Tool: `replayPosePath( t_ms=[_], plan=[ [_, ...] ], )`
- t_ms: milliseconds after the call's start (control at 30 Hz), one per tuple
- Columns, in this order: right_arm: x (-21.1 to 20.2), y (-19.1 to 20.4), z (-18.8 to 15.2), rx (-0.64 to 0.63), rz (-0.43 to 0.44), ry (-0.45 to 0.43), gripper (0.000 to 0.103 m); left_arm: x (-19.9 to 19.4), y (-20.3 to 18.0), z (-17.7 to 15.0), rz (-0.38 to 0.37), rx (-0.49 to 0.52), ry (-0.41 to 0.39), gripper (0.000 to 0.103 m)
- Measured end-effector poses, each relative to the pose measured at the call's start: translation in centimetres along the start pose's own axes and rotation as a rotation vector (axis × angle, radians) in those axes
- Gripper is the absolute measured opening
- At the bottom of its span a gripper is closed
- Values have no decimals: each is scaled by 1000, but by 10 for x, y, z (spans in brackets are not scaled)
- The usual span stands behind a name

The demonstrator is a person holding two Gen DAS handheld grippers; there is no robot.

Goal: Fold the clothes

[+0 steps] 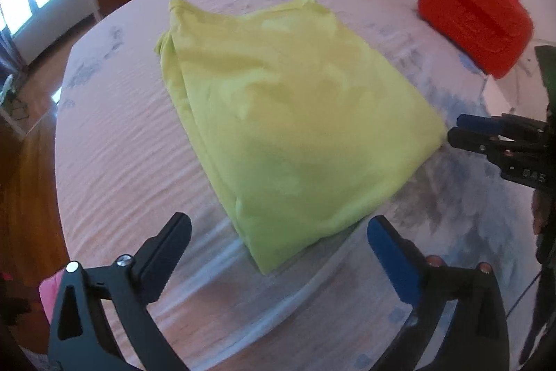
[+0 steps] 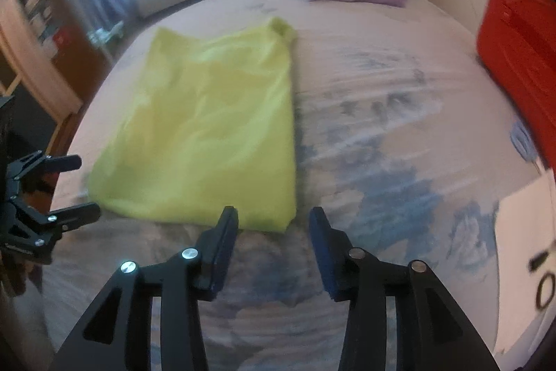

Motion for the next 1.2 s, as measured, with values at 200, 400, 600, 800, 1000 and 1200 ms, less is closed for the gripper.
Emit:
replayPosePath(
  t_ms=[200,400,600,800,1000,1200],
  plan=[
    [17,11,-6,-97,21,5,42,17,-13,-6,56,14,20,103],
    [23,17,-14,-171,-8,-10,50,14,-7,-4,51,-14,20,85],
    [27,21,-7,-137,-13,-35,38,10,-5,12,-5,34,27,29],
    [7,32,-2,-45,36,-55,13,-23,-3,12,-35,88,-4,18],
    [-17,47,19,-10,80,-103,13,-66,20,10,-73,131,-33,18],
    [-40,62,40,23,122,-150,13,-55,61,68,-72,102,-69,18]
  ],
)
Point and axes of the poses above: each gripper's, at about its wrist camera, not at the fingertips, and x roughly the way its jaws point, y to its left, z to its top, the point moved 2 cm from there along x, roughly the way its jaws point, and after that the axes turned 14 degrees about x, right-handed, at the moved point
